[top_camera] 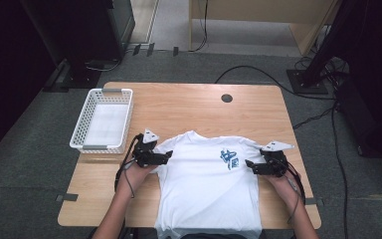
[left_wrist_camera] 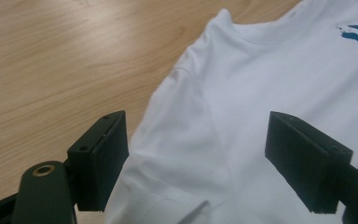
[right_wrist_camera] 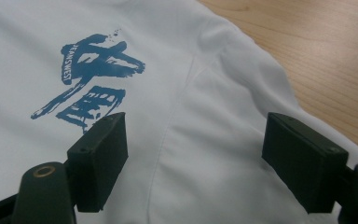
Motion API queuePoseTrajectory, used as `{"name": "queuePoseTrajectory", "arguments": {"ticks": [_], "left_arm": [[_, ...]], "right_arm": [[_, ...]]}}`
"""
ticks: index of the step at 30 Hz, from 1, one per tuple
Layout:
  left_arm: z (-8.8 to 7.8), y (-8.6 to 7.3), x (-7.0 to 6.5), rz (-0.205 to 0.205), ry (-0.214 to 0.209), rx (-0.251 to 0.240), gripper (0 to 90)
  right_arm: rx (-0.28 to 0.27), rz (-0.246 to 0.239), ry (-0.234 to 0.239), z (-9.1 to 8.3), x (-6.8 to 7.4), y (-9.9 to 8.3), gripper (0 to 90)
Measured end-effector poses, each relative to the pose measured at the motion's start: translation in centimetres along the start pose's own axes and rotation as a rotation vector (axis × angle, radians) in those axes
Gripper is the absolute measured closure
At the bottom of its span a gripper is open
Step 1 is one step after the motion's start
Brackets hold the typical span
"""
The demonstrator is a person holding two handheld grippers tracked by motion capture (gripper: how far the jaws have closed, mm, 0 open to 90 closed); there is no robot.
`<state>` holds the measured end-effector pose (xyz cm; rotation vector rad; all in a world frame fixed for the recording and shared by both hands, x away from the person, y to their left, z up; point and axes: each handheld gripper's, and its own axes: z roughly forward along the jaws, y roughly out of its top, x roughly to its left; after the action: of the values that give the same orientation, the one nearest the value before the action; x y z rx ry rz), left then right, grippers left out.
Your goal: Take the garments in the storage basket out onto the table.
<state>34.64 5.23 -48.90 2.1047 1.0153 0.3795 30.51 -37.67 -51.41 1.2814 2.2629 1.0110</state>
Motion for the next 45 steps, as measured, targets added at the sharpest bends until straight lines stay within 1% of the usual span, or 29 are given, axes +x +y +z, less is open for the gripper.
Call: {"name": "queuePoseTrajectory", "arguments": {"ticks": [3,6,9,11,13,14,16,18,19,21,23,24,27,29,31,33,35,39,41,42,45], "left_arm": [[0.3,-0.3,-0.9,0.032,-0.017,0.024,21.9],[0.6,-0.6,-1.7,0.044,-0.043,0.029,21.9],[0.7,-0.7,-2.0,0.061,-0.059,0.036,21.9],[0.8,-0.8,-2.1,0.054,-0.079,0.032,22.0],[0.9,-1.0,-2.3,0.054,-0.093,0.040,22.1],[0.9,-1.1,-2.4,0.062,-0.101,0.048,22.1],[1.2,-1.3,-2.6,0.071,-0.120,0.065,25.5],[1.4,-1.5,-2.6,0.073,-0.127,0.076,25.6],[1.5,-1.6,-2.5,0.074,-0.122,0.086,25.6],[1.5,-1.7,-2.4,0.083,-0.119,0.080,25.6],[1.5,-1.7,-2.2,0.080,-0.110,0.085,25.5],[1.5,-1.7,-2.0,0.087,-0.103,0.084,25.5],[1.5,-1.9,-1.7,0.131,-0.060,0.078,25.6],[1.6,-1.9,-1.5,0.130,-0.061,0.073,25.5],[1.7,-1.9,-1.1,0.127,-0.055,0.064,25.6],[1.9,-1.7,-0.7,0.113,-0.041,0.061,25.6],[2.0,-1.7,-0.5,0.110,-0.039,0.057,25.5],[2.1,-1.4,-0.2,0.105,-0.032,0.065,25.4],[2.2,-1.2,-0.1,0.097,-0.020,0.070,25.3],[2.3,-1.2,-0.1,0.091,-0.015,0.072,23.5],[2.3,-1.2,-0.1,0.089,-0.014,0.070,23.1]], "right_arm": [[-0.002,-0.005,0.006,0.3,0.1,-0.2,22.6],[0.000,-0.012,0.004,0.5,0.1,0.0,22.6],[0.006,-0.014,0.007,0.6,0.1,0.3,22.6],[0.008,-0.015,0.010,0.8,0.2,0.4,22.6],[0.013,-0.011,0.013,0.9,0.2,0.4,22.5],[0.016,-0.017,0.012,1.0,0.2,0.3,22.5],[0.014,-0.017,0.012,1.1,0.2,0.2,22.3],[0.012,-0.012,0.013,1.1,0.2,0.2,22.3],[0.009,-0.014,0.012,1.1,0.2,0.2,22.3],[0.004,-0.013,0.010,1.1,0.2,0.1,22.1],[0.001,-0.011,0.007,1.0,0.2,0.0,21.6],[0.002,-0.011,0.006,1.0,0.3,-0.1,21.4],[0.002,-0.017,0.003,1.0,0.4,-0.1,21.1],[0.002,-0.018,0.002,1.0,0.4,-0.1,20.9],[0.006,-0.018,0.002,1.0,0.4,0.0,20.8],[0.009,-0.020,0.002,1.1,0.4,0.1,20.8],[0.016,-0.022,0.004,1.2,0.4,0.2,20.9],[0.037,-0.018,0.017,1.2,0.2,0.6,21.1],[0.043,-0.013,0.025,1.3,0.1,0.8,21.0],[0.046,-0.013,0.024,1.4,0.0,0.9,21.1],[0.033,-0.003,0.020,1.7,0.0,1.0,20.8]]}}
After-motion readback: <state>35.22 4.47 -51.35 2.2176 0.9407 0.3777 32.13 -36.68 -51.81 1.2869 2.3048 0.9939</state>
